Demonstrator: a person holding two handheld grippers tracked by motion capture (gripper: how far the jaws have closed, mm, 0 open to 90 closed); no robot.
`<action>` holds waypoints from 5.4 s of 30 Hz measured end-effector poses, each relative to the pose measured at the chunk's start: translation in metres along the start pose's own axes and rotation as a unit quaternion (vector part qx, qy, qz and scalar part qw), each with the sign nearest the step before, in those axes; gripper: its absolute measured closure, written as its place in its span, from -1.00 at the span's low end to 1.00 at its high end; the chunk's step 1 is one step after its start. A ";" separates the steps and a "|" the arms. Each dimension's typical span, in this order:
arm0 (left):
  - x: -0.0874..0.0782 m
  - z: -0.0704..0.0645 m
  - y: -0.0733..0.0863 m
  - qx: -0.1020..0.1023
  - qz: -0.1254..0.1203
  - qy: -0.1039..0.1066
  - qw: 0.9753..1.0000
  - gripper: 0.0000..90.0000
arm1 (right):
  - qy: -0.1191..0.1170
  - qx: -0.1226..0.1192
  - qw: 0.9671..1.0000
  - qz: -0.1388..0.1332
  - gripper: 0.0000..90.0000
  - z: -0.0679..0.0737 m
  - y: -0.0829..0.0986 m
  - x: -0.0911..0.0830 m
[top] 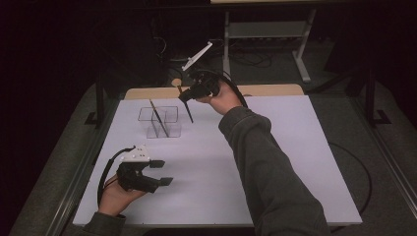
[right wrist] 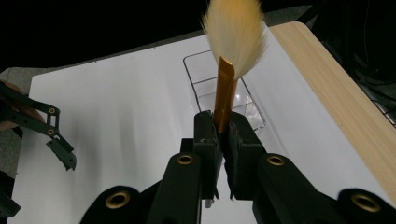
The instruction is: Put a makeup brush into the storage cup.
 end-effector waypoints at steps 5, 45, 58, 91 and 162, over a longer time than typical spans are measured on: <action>0.000 0.000 0.000 -0.001 0.000 0.000 1.000 -0.31 | 0.001 -0.001 1.000 -0.002 0.84 -0.003 -0.005 0.001; 0.000 0.002 0.004 0.000 0.004 0.001 1.000 -0.32 | 0.009 0.013 1.000 0.000 0.84 -0.021 -0.034 0.022; 0.001 0.003 0.005 -0.003 0.005 0.002 1.000 -0.32 | 0.009 0.009 1.000 -0.003 0.84 -0.022 -0.048 0.033; -0.001 0.002 0.005 -0.002 0.001 0.003 1.000 -0.33 | 0.010 0.022 1.000 0.004 0.84 -0.022 -0.057 0.062; 0.002 0.004 0.009 -0.008 0.009 0.006 1.000 -0.33 | 0.008 0.055 0.998 0.013 0.83 -0.028 -0.033 0.094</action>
Point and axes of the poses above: each handheld gripper's, and its own axes: x roughly forward along the jaws, y roughly out of its underside, z roughly to its left, the point moved 10 cm from there along x, roughly forward along the jaws, and after that the axes turned 13 degrees about z, right-handed, at the moved point
